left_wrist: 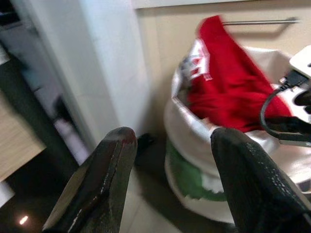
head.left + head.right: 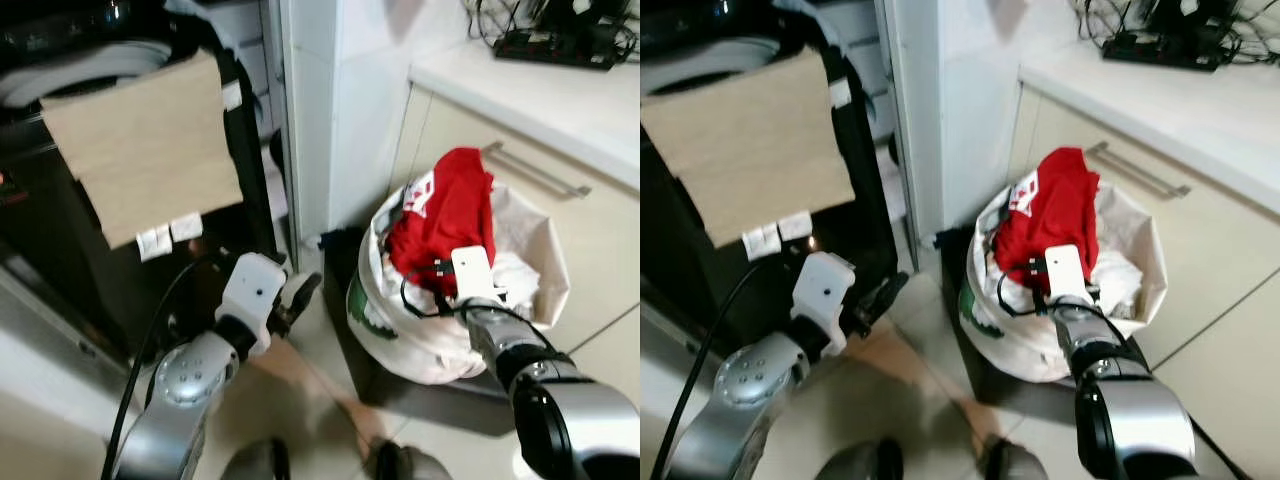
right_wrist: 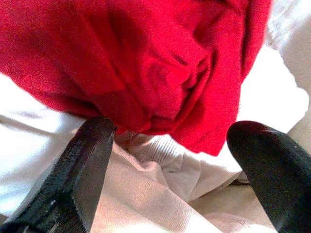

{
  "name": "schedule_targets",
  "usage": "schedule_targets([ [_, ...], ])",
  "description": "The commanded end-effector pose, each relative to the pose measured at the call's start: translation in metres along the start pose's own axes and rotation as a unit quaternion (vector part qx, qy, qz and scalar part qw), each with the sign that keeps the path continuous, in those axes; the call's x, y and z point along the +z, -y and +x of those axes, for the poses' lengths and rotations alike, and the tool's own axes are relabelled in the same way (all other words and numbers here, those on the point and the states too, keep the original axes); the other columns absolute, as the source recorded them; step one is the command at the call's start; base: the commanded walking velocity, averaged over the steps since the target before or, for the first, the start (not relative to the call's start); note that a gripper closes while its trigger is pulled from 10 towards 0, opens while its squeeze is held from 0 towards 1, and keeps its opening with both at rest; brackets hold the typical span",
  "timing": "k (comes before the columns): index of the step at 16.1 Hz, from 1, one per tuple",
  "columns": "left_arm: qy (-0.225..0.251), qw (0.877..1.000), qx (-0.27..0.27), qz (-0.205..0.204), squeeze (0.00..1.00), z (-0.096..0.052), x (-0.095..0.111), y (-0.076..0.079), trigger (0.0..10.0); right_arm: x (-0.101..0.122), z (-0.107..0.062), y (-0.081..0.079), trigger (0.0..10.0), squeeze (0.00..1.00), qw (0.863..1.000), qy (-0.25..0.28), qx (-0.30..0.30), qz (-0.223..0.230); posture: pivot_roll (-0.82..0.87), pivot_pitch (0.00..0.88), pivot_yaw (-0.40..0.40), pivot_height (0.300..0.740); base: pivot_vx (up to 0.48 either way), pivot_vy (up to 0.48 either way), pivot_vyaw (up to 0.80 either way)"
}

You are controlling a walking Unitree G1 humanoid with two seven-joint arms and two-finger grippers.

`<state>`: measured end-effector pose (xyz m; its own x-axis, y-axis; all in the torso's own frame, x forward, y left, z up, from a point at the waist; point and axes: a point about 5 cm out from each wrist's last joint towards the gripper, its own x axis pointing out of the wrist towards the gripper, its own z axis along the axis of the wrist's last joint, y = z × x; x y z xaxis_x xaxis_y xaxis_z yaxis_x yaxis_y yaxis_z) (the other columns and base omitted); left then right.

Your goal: Clothes washing

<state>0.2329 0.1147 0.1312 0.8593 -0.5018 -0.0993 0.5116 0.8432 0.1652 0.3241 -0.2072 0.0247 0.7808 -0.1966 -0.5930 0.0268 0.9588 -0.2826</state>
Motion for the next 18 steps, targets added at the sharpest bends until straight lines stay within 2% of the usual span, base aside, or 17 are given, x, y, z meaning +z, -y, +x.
schedule_targets([
  [1, -0.003, 1.000, 0.009, 0.003, 0.00, -0.006, 0.001, 0.000, 10.0, -0.001, 0.000, -0.004, 10.0, 0.00, 1.000, -0.006, 0.006, -0.007, 0.13, 0.140, 0.011, 0.724, 0.000, 0.000, 0.00],
  [4, -0.019, 1.000, 0.019, 0.004, 0.00, -0.018, 0.002, -0.002, 10.0, -0.007, -0.001, -0.007, 10.0, 0.00, 1.000, -0.009, -0.001, -0.006, 0.17, 0.172, 0.020, 0.724, 0.000, 0.000, 0.00],
  [5, -0.022, 1.000, 0.021, 0.008, 0.00, -0.020, 0.002, -0.001, 10.0, -0.008, -0.001, -0.008, 10.0, 0.00, 1.000, -0.009, -0.003, 0.017, 0.17, 0.173, 0.020, 0.724, 0.000, 0.000, 0.00],
  [7, -0.020, 0.999, 0.025, 0.016, 0.00, -0.016, 0.002, 0.000, 10.0, 0.009, -0.001, -0.005, 10.0, 0.00, 0.996, 0.036, -0.016, 0.078, 0.14, 0.160, 0.008, 0.724, 0.000, 0.000, 0.00],
  [9, -0.004, 1.000, 0.020, 0.015, 0.00, -0.005, 0.006, 0.003, 10.0, 0.034, -0.003, 0.004, 10.0, 0.00, 0.990, 0.122, -0.052, 0.055, 0.09, 0.138, 0.004, 0.724, 0.000, 0.000, 0.00],
  [11, 0.014, 1.000, -0.002, 0.024, 0.00, 0.008, 0.009, 0.010, 10.0, 0.056, -0.010, 0.017, 10.0, 0.00, 0.971, 0.213, -0.095, 0.060, 0.04, 0.109, 0.000, 0.724, 0.000, 0.000, 0.00],
  [13, 0.026, 0.999, -0.013, 0.019, 0.00, 0.017, 0.009, 0.012, 10.0, 0.068, -0.019, 0.023, 10.0, 0.00, 0.949, 0.289, -0.114, 0.057, 0.00, 0.074, -0.003, 0.724, 0.000, 0.000, 0.00],
  [14, 0.038, 0.999, -0.021, 0.013, 0.00, 0.022, 0.012, 0.014, 10.0, 0.069, -0.034, 0.024, 10.0, 0.00, 0.922, 0.363, -0.128, 0.050, -0.04, 0.045, 0.002, 0.724, 0.000, 0.000, 0.00],
  [15, 0.042, 0.999, -0.027, 0.011, 0.00, 0.029, 0.012, 0.014, 10.0, 0.064, -0.047, 0.024, 10.0, 0.00, 0.906, 0.396, -0.139, 0.044, -0.06, 0.026, 0.007, 0.724, 0.000, 0.000, 0.00],
  [16, 0.058, 0.997, -0.047, -0.007, 0.00, 0.037, 0.014, 0.015, 10.0, 0.048, -0.066, 0.017, 10.0, 0.00, 0.898, 0.416, -0.142, 0.037, -0.11, 0.000, 0.019, 0.724, 0.480, 0.000, 0.00],
  [18, 0.069, 0.996, -0.057, -0.006, 0.00, 0.044, 0.016, 0.017, 10.0, 0.037, -0.074, 0.012, 10.0, 0.00, 0.896, 0.418, -0.143, 0.036, -0.13, 0.000, 0.030, 0.724, 0.480, 0.000, 0.00],
])
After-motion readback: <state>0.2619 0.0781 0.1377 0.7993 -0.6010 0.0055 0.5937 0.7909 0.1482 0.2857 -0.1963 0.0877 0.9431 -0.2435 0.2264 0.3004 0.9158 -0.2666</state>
